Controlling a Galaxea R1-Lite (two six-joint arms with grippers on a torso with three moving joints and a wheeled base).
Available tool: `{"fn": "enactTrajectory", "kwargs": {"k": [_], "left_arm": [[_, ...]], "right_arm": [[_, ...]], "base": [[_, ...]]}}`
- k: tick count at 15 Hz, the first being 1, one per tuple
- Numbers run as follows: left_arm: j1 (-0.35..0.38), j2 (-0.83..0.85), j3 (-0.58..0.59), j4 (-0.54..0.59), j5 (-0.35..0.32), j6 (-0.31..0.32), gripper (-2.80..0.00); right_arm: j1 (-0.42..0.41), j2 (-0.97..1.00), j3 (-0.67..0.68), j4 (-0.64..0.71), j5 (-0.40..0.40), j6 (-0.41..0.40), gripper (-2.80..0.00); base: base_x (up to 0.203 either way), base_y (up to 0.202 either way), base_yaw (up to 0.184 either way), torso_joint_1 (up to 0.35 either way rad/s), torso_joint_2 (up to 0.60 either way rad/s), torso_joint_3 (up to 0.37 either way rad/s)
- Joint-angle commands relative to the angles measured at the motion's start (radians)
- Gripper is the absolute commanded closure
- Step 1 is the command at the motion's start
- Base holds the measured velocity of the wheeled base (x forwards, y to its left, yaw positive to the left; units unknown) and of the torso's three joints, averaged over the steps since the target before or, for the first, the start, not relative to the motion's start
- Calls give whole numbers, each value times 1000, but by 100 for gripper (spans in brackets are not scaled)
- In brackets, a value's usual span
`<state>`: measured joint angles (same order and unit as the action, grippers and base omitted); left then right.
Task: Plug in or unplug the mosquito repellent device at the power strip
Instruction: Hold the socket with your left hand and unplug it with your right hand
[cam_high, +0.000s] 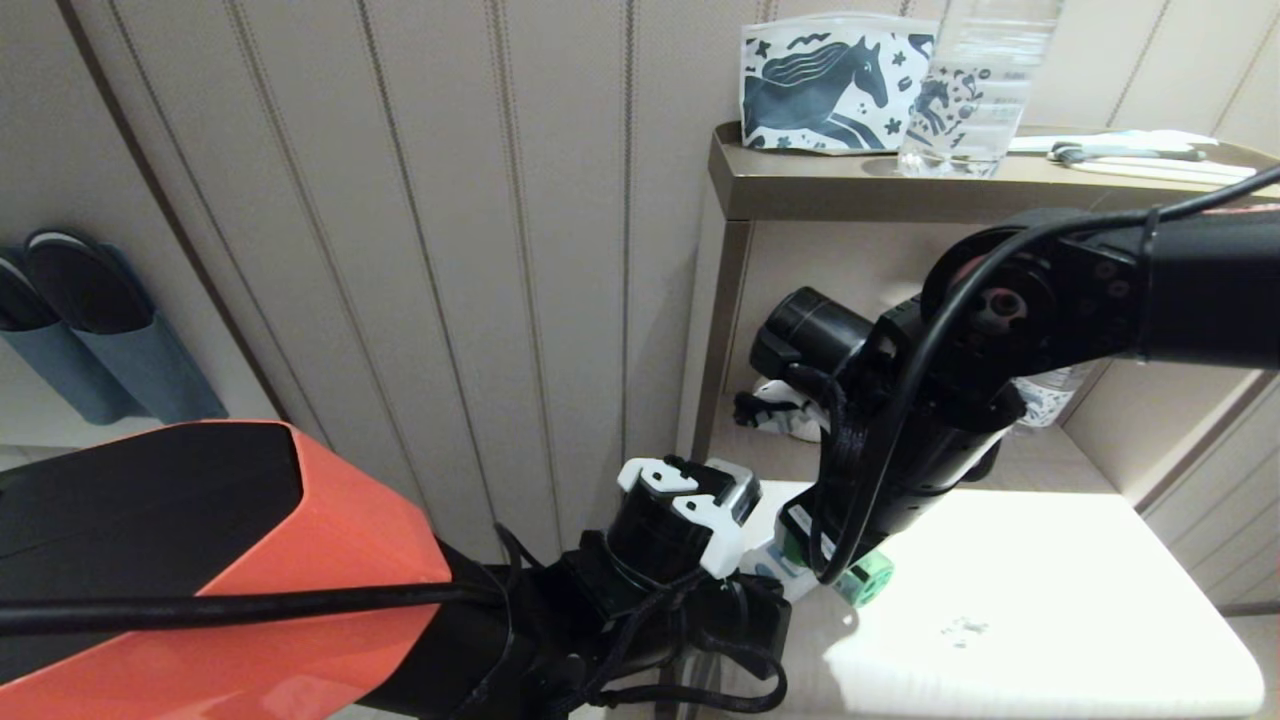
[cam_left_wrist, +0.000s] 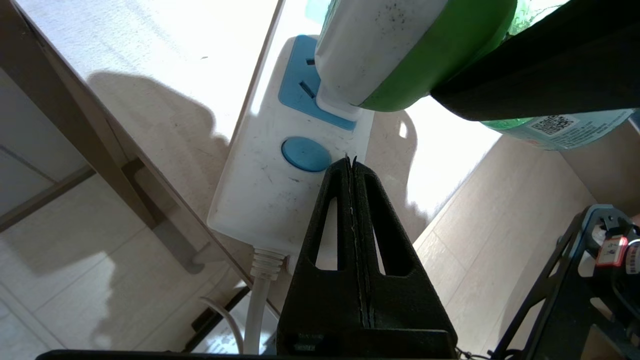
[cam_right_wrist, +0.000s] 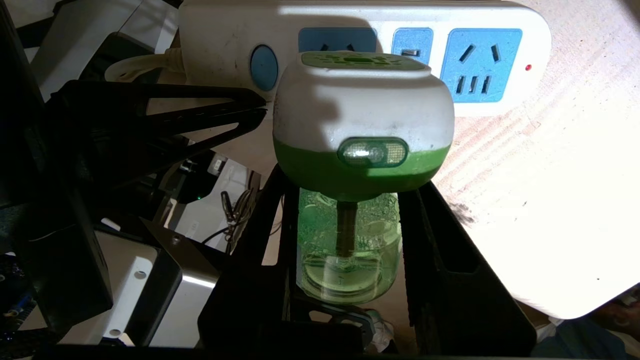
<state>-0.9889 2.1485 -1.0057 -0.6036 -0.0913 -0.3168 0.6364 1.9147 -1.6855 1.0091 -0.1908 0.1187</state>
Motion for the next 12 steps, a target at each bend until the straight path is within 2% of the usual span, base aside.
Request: {"fn": "enactTrajectory", "kwargs": {"k": [1,2,3,12], "left_arm": [[-2,6,3,-5,0,-2,0],[-27,4,16,-15,4,-1,0],[-39,4,26,-27,15,8,0],[-40,-15,36,-35,21,12,0]], "right_arm": [[2,-5,-1,5,-6,0,0],[2,-11,-9,5,-40,-5,0],[2,-11,-10,5,-41,-7,0],[17,22,-41,28,-70,-3,0]], "base": [[0,0,0,0,0,0],[0,0,0,0,0,0],[0,0,0,0,0,0],[0,0,0,0,0,0]]}}
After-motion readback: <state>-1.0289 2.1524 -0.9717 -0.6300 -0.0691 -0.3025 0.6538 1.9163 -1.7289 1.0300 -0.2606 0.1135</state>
